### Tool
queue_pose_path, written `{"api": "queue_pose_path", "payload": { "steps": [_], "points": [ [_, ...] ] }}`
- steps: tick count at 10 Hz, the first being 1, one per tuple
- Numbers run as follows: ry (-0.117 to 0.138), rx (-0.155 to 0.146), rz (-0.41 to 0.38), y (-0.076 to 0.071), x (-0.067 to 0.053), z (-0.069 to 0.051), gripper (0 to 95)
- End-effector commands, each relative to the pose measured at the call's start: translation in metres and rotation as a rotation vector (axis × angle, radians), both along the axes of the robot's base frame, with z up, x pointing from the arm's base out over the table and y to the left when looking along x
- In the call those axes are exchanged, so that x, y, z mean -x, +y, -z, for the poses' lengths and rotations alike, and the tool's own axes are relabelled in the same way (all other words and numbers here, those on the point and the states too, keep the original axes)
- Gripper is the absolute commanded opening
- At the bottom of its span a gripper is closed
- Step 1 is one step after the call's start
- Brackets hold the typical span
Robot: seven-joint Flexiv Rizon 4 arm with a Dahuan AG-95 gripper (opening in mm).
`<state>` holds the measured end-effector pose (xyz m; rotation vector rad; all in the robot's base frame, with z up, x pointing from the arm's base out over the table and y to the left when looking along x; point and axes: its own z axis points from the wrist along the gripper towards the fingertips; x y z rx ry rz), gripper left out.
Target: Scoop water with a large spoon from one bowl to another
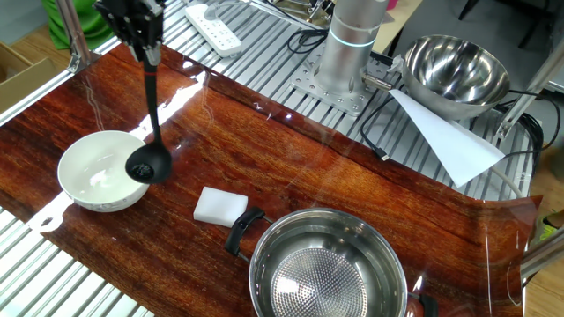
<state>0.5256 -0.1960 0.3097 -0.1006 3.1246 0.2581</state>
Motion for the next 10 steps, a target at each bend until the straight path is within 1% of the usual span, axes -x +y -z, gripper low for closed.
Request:
{"api": "queue_pose_path", "payload": {
  "steps": [1, 3, 6, 8, 9, 10],
  "points": [
    [0.021, 0.029, 0.01, 0.014, -0.003, -0.009, 0.0],
    [0.031, 0.042, 0.029, 0.028, -0.003, -0.015, 0.0],
    [0.04, 0.063, 0.05, 0.044, -0.002, -0.021, 0.0],
    [0.045, 0.07, 0.081, 0.062, 0.002, -0.026, 0.0],
    [0.045, 0.07, 0.092, 0.068, 0.004, -0.027, 0.0],
    [0.044, 0.075, 0.116, 0.08, 0.01, -0.027, 0.0]
  ]
}}
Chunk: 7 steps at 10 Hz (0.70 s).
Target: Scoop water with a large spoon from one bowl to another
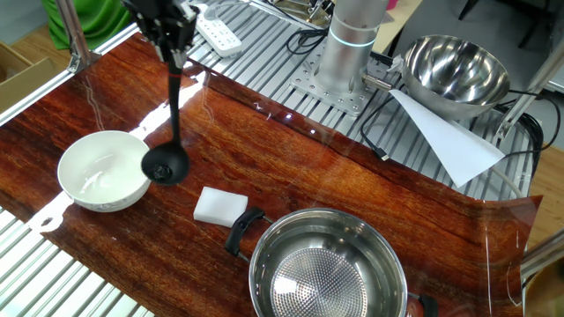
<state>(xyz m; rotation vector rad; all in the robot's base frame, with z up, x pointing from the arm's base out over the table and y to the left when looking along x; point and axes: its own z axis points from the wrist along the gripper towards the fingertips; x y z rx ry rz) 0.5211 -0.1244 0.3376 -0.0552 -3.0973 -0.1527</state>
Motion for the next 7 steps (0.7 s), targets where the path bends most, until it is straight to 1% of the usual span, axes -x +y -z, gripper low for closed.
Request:
{"api": "queue_pose_path", "payload": {
  "steps": [1, 2, 3, 4, 6, 7],
  "points": [
    [-0.007, 0.01, 0.035, 0.016, 0.009, 0.002, 0.0],
    [-0.007, 0.014, 0.046, 0.022, 0.012, 0.002, 0.0],
    [-0.008, 0.026, 0.065, 0.033, 0.014, 0.001, 0.0],
    [-0.007, 0.038, 0.08, 0.04, 0.016, 0.0, 0.0],
    [-0.004, 0.05, 0.111, 0.055, 0.021, -0.002, 0.0],
    [-0.004, 0.053, 0.12, 0.06, 0.023, -0.002, 0.0]
  ]
}}
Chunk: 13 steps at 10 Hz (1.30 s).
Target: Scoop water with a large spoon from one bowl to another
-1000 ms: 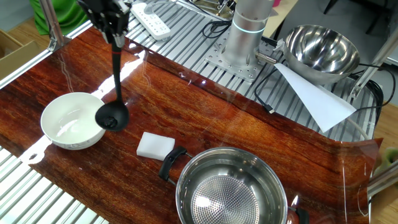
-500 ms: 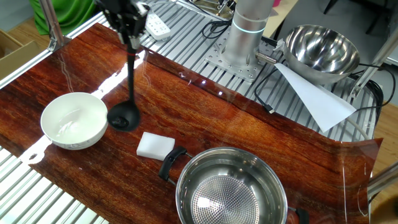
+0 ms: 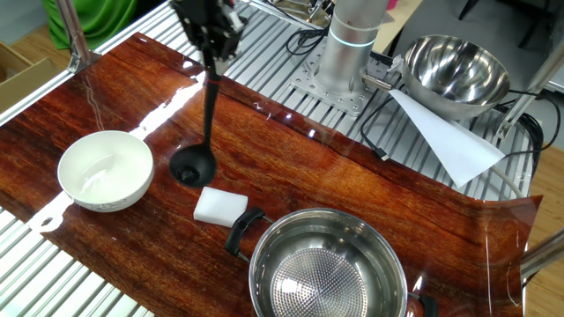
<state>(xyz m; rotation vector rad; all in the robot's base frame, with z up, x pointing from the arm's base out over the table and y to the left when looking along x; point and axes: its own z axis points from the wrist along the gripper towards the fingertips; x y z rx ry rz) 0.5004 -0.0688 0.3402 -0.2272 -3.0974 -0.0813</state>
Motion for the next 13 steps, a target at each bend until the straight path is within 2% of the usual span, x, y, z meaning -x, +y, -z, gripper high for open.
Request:
{"api": "queue_pose_path", "payload": {
  "steps": [1, 5, 9, 13],
  "points": [
    [-0.005, 0.005, 0.015, 0.008, 0.004, 0.0, 0.0],
    [-0.002, -0.001, 0.048, 0.024, 0.006, 0.006, 0.0],
    [-0.013, -0.001, 0.054, 0.029, -0.002, 0.018, 0.0],
    [-0.016, -0.002, 0.049, 0.031, -0.016, 0.032, 0.0]
  ]
}}
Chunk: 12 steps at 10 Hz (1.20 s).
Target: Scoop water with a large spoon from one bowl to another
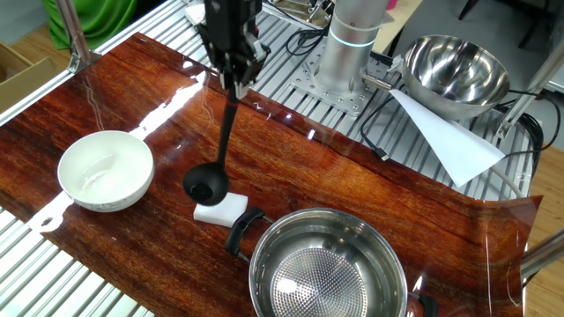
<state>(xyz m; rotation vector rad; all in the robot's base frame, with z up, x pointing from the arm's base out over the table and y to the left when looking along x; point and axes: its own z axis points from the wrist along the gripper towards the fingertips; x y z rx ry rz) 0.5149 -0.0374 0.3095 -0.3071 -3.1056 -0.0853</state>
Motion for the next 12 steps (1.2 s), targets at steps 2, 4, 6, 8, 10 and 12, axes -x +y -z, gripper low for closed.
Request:
{"api": "queue_pose_path", "payload": {
  "steps": [2, 4, 6, 8, 10, 12],
  "points": [
    [-0.002, -0.007, -0.002, 0.001, -0.008, 0.008, 0.0],
    [-0.007, -0.015, 0.001, 0.002, -0.014, 0.017, 0.0],
    [-0.012, -0.02, 0.004, 0.005, -0.014, 0.021, 0.0],
    [-0.018, -0.023, 0.002, 0.007, -0.015, 0.027, 0.0],
    [-0.022, -0.022, 0.002, 0.008, -0.016, 0.032, 0.0],
    [-0.038, -0.022, 0.005, 0.011, -0.018, 0.042, 0.0]
  ]
}}
